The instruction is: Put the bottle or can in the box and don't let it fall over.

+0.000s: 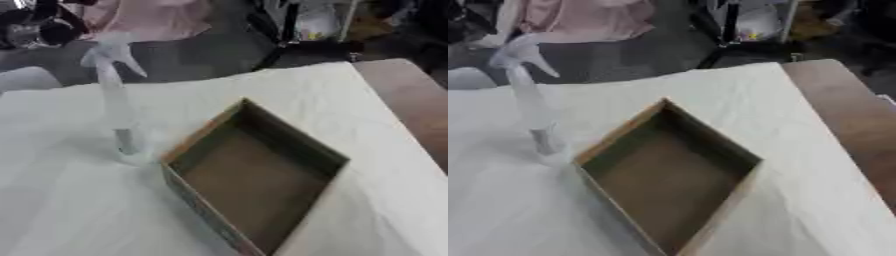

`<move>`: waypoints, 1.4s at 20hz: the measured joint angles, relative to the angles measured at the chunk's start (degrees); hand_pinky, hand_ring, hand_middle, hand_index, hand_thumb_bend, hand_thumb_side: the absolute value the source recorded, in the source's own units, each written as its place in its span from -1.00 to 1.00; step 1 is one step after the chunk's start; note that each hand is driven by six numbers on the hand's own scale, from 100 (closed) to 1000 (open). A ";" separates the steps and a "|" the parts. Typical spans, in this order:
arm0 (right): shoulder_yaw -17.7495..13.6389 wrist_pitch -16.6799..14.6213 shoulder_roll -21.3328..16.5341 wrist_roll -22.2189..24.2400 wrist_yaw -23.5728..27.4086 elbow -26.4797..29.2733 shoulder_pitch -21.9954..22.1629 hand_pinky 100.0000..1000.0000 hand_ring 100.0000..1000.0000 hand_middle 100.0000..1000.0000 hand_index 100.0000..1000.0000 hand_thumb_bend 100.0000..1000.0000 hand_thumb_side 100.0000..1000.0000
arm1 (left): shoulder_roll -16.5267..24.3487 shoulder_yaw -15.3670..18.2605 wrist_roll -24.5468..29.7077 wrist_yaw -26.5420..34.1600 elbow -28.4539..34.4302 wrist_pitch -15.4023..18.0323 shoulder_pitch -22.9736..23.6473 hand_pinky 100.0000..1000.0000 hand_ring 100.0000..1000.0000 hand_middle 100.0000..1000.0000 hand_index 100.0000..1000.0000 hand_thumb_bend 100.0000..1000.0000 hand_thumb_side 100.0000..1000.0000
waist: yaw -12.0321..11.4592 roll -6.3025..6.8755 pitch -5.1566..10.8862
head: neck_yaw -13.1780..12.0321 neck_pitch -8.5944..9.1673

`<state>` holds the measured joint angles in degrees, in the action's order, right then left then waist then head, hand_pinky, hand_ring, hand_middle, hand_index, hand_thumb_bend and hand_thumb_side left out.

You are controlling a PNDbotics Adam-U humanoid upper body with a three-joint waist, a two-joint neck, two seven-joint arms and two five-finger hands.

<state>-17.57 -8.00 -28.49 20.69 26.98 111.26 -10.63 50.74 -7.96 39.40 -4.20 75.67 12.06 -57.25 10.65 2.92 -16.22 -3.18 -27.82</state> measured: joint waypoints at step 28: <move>0.01 0.49 1.13 1.55 -0.60 -0.53 -0.98 1.00 1.00 1.00 0.96 -1.00 -0.12 | -1.46 0.06 -2.43 -3.66 -2.55 1.80 -1.57 1.00 0.38 1.00 1.00 -0.48 0.26 | 1.29 0.42 -2.49 | -1.99 4.06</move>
<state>-17.56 -7.51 -27.36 22.24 26.38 110.73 -11.61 49.28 -7.90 36.97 -7.85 73.12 13.86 -58.82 11.94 3.34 -18.71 -5.16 -23.76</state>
